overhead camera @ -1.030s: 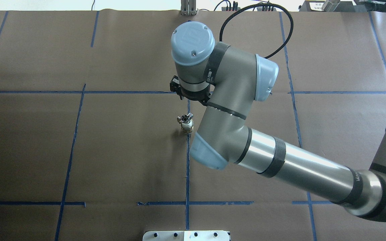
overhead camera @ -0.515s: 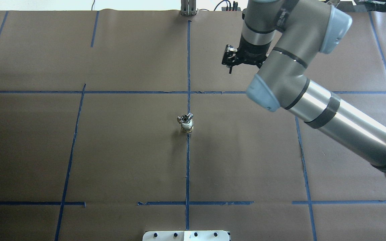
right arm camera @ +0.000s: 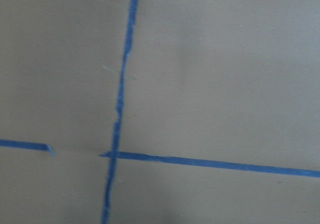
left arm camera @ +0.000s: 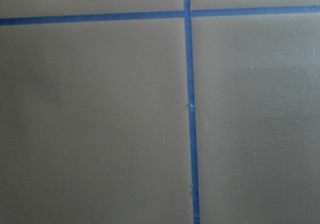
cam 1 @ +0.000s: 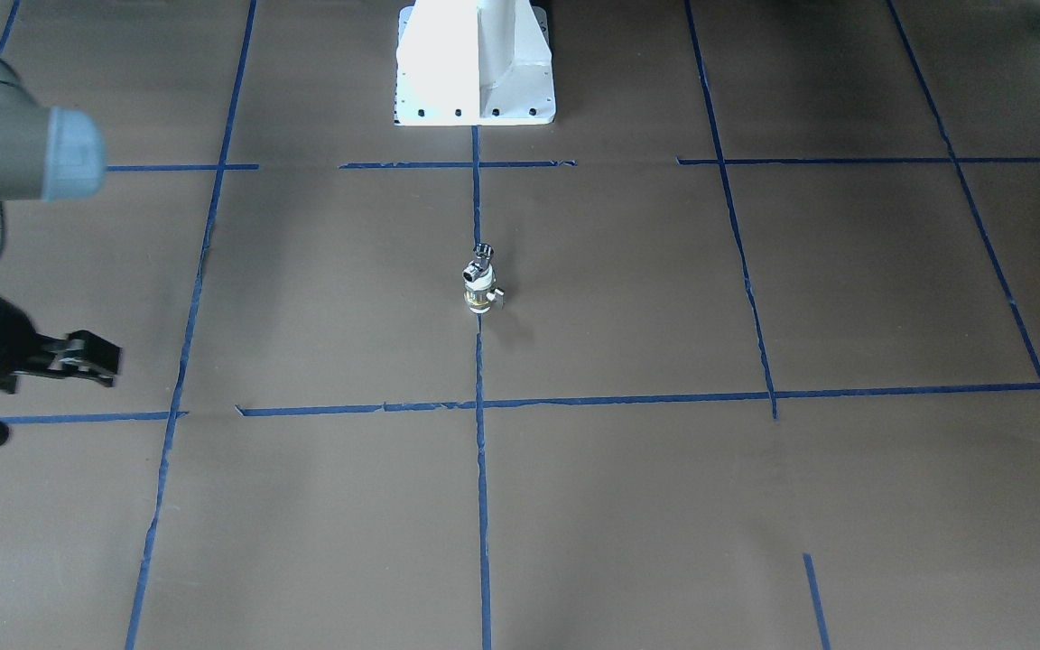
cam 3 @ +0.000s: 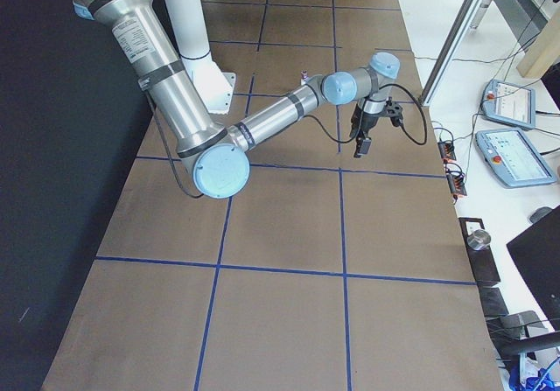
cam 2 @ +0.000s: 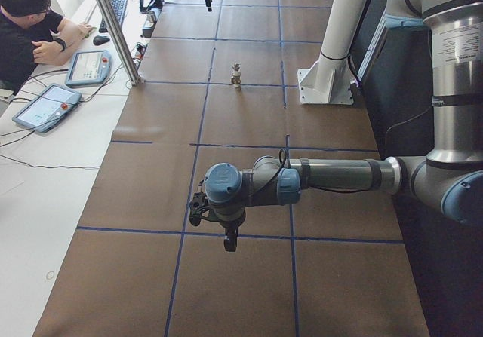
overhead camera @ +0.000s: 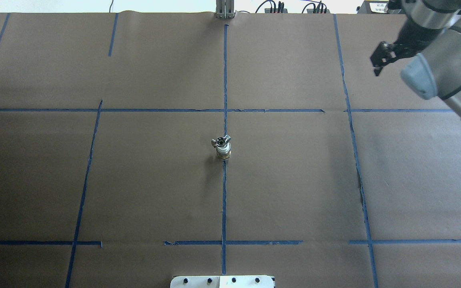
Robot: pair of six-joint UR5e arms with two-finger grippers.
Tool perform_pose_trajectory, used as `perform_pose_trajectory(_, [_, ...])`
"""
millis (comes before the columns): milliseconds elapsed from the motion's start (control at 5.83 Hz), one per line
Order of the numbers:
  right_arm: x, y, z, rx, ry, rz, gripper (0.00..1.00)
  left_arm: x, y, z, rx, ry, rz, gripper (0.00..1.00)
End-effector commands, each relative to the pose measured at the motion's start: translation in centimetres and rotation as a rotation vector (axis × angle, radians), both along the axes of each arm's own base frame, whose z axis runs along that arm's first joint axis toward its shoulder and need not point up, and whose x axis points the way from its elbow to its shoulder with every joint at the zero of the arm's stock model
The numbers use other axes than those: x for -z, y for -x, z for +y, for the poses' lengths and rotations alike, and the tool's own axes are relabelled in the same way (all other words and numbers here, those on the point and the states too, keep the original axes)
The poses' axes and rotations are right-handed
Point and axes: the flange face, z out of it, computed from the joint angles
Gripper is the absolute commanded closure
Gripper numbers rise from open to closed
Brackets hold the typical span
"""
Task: Assemble PPR valve and pipe with both arms
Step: 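Open the right gripper and raise it away from the assembly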
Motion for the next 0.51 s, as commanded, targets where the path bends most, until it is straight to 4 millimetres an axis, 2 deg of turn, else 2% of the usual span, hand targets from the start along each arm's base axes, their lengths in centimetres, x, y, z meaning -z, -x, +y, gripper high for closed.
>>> perform_pose_trajectory(0, [-11.3, -13.4, 4.1, 0.143, -0.092, -0.046, 0.0, -0.2, 0.1, 0.1, -0.006, -0.003, -0.027, 0.0])
perform_pose_trajectory(172, [-16.5, -19.1, 7.9, 0.168, -0.105, -0.058, 0.0, 0.2, 0.1, 0.1, -0.006, -0.01, -0.027, 0.0])
perform_pose_trajectory(343, [-21.4, -21.5, 12.3, 0.165, -0.05, -0.06, 0.0, -0.3, 0.3, 0.2, -0.009, -0.002, -0.055, 0.0])
